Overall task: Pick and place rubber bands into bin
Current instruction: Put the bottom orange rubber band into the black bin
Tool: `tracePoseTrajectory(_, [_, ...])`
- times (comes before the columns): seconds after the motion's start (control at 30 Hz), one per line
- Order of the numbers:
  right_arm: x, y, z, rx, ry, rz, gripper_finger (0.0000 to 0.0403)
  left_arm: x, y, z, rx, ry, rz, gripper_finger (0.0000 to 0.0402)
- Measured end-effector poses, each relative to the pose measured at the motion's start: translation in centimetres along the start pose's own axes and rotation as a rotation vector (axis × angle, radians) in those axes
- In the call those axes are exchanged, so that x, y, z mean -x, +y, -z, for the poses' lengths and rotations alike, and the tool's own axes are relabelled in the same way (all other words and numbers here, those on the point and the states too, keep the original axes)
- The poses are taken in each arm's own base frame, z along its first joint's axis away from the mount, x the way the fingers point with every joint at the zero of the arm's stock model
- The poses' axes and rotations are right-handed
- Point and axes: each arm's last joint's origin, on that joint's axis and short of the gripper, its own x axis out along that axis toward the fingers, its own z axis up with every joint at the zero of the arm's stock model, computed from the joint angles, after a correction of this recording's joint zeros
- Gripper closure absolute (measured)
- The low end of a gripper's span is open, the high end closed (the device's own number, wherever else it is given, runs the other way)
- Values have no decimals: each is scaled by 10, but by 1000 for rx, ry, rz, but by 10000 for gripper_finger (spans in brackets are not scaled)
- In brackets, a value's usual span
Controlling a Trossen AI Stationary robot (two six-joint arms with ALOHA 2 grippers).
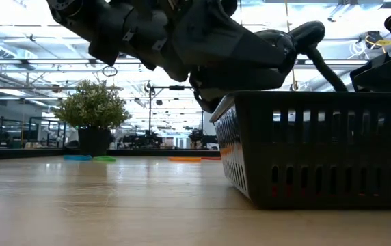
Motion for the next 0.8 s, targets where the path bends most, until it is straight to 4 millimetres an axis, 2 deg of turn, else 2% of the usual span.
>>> tracePoseTrajectory(0.23, [0, 0, 0, 0, 0, 0, 287, 16, -8, -15, -46, 39, 3, 266])
tracePoseTrajectory(0.43, [0, 0, 0, 0, 0, 0, 286, 50, -31, -30, -138, 169, -107, 266])
tracePoseTrajectory(0.63, [0, 0, 0, 0, 0, 0, 286, 78, -55, -27, -137, 339, -229, 266])
tracePoseTrajectory(0.8, [0, 0, -1, -4, -6, -1, 286, 88, -66, -9, -39, 506, -288, 266])
